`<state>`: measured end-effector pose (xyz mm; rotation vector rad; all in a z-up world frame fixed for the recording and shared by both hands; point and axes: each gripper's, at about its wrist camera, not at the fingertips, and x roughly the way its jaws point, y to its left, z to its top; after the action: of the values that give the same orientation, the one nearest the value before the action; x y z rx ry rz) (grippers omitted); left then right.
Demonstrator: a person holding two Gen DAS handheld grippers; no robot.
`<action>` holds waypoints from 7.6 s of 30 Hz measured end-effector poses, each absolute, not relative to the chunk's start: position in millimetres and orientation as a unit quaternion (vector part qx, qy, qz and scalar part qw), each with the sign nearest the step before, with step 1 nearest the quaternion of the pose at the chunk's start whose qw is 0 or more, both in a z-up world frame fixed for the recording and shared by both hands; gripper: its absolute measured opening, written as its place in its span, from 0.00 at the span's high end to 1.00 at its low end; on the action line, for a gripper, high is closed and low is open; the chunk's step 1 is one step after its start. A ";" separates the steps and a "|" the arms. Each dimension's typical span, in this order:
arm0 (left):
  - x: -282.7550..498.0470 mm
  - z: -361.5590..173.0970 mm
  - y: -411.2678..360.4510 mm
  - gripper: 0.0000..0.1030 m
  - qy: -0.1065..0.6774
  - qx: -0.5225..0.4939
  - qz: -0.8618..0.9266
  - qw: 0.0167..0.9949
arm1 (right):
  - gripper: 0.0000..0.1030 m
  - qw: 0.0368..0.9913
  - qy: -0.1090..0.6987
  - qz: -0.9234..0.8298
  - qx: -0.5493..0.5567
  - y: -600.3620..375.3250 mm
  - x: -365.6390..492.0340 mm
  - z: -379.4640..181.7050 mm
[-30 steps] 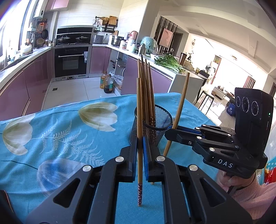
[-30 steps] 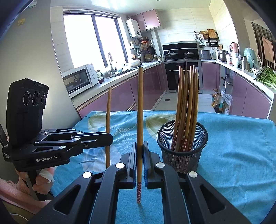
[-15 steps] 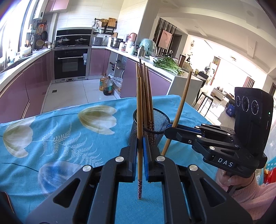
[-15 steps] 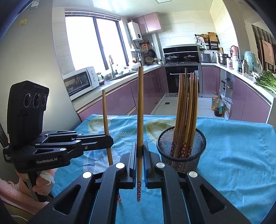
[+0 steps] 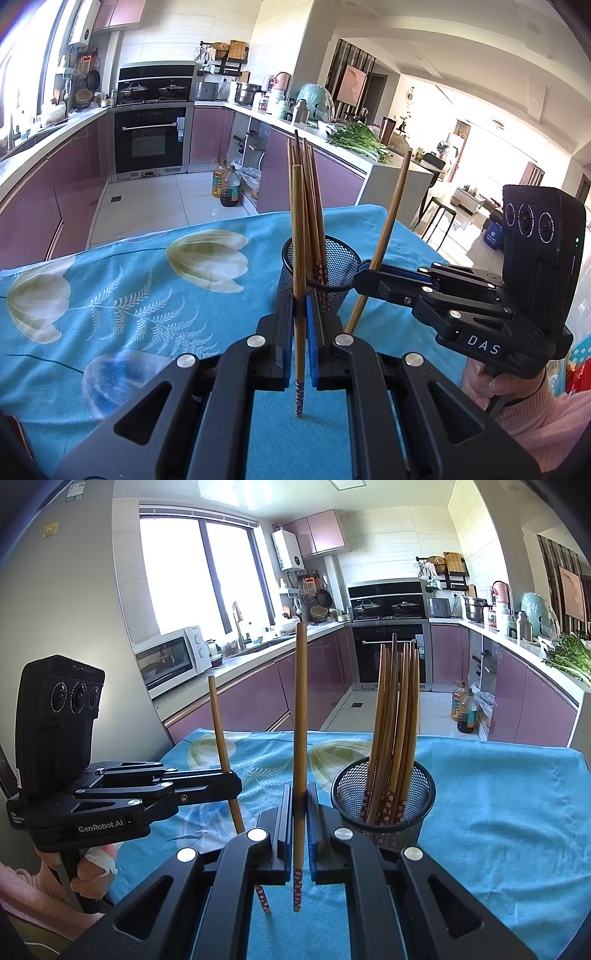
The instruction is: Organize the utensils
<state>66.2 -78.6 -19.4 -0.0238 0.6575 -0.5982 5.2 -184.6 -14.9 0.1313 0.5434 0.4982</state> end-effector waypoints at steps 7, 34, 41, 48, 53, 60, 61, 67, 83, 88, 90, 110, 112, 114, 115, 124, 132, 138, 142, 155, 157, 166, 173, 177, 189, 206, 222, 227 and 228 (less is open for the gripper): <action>66.5 -17.4 -79.4 0.93 0.313 -0.009 -0.291 0.904 | 0.94 0.932 0.261 0.243 0.062 -184.8 5.5 -11.7; 66.9 -1.0 -84.5 0.93 0.297 -0.002 -0.301 0.906 | 0.94 0.937 0.244 0.244 0.052 -183.5 13.9 -2.2; 66.6 3.2 -82.8 0.93 0.292 -0.001 -0.303 0.907 | 0.94 0.939 0.238 0.243 0.050 -183.6 12.7 -0.3; 67.4 13.5 -81.5 0.93 0.278 -0.002 -0.306 0.910 | 0.94 0.943 0.223 0.240 0.047 -185.7 13.2 10.0; 66.4 23.0 -82.3 0.93 0.268 -0.001 -0.310 0.912 | 0.94 0.946 0.214 0.241 0.039 -184.7 15.1 17.4; 66.7 32.7 -86.9 0.93 0.257 -0.002 -0.314 0.914 | 0.94 0.950 0.204 0.235 0.035 -184.3 19.1 23.9; 66.9 34.1 -87.2 0.93 0.256 -0.002 -0.315 0.914 | 0.94 0.950 0.202 0.234 0.035 -185.1 19.4 25.3; 70.1 44.6 -89.2 0.93 0.247 -0.009 -0.322 0.914 | 0.94 0.953 0.193 0.232 0.035 -190.3 19.4 29.9; 69.6 67.0 -97.4 0.93 0.213 -0.007 -0.333 0.919 | 0.94 0.959 0.174 0.224 0.032 -194.5 23.6 42.8; 68.4 68.9 -99.9 0.93 0.211 -0.006 -0.334 0.919 | 0.94 0.960 0.171 0.220 0.031 -194.2 26.1 43.9; 67.3 70.1 -100.2 0.93 0.210 -0.006 -0.334 0.919 | 0.94 0.960 0.172 0.218 0.031 -192.9 28.6 44.2; 78.4 74.5 -102.1 0.93 0.215 -0.006 -0.335 0.917 | 0.94 0.962 0.185 0.200 0.034 -190.0 40.7 37.0; 79.4 75.4 -104.4 0.93 0.219 -0.005 -0.334 0.917 | 0.94 0.961 0.187 0.199 0.035 -189.5 41.7 36.1; 79.3 74.6 -104.0 0.93 0.221 -0.003 -0.334 0.916 | 0.94 0.961 0.189 0.198 0.036 -189.4 43.5 34.7; 79.7 74.4 -104.2 0.93 0.223 -0.003 -0.334 0.916 | 0.94 0.961 0.191 0.198 0.038 -189.0 44.1 33.6; 83.2 71.0 -105.4 0.93 0.237 0.000 -0.335 0.912 | 0.94 0.958 0.205 0.196 0.042 -192.1 54.7 30.0; 88.8 64.8 -108.1 0.93 0.252 0.001 -0.334 0.908 | 0.94 0.955 0.218 0.196 0.044 -192.6 56.2 22.0; 93.2 60.6 -105.1 0.93 0.259 0.001 -0.333 0.907 | 0.94 0.954 0.224 0.196 0.045 -193.7 56.0 18.0; 93.9 58.7 -105.3 0.93 0.262 0.004 -0.331 0.906 | 0.94 0.953 0.228 0.196 0.045 -193.4 56.8 15.6; 100.3 46.9 -109.4 0.93 0.276 0.010 -0.326 0.904 | 0.94 0.949 0.240 0.197 0.047 -194.7 57.7 6.9; 101.9 44.8 -109.6 0.93 0.278 0.011 -0.325 0.904 | 0.94 0.949 0.242 0.197 0.047 -194.6 57.6 6.2; 109.7 35.8 -110.9 0.93 0.288 0.012 -0.323 0.901 | 0.94 0.946 0.252 0.197 0.048 -194.5 59.7 -0.7; 117.7 28.8 -113.7 0.93 0.296 0.016 -0.319 0.900 | 0.94 0.944 0.261 0.196 0.049 -192.2 62.7 -5.9; 124.7 23.6 -115.7 0.92 0.300 0.018 -0.314 0.900 | 0.94 0.943 0.266 0.195 0.048 -190.9 65.8 -9.8; 145.5 9.3 -123.0 0.92 0.313 0.023 -0.309 0.898 | 0.94 0.940 0.275 0.190 0.066 -194.9 79.1 -14.6; 138.4 -12.6 -111.9 0.68 0.311 0.018 -0.302 0.901 | 0.73 0.938 0.277 0.189 0.090 -207.3 72.0 -24.5; 84.4 -8.0 -36.8 0.06 0.223 0.022 -0.144 0.964 | 0.07 0.959 0.222 0.159 0.071 -194.5 32.1 -26.1; 66.0 -9.4 -18.7 0.05 0.209 0.016 -0.100 0.973 | 0.07 0.967 0.200 0.142 0.061 -190.3 19.6 -28.5; 62.4 -9.5 -16.3 0.05 0.206 0.015 -0.093 0.974 | 0.07 0.969 0.196 0.139 0.061 -189.3 18.1 -29.1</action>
<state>62.4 -16.3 -9.5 0.0299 0.4161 -0.1885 18.1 -189.3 -29.1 0.1224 0.3959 0.2816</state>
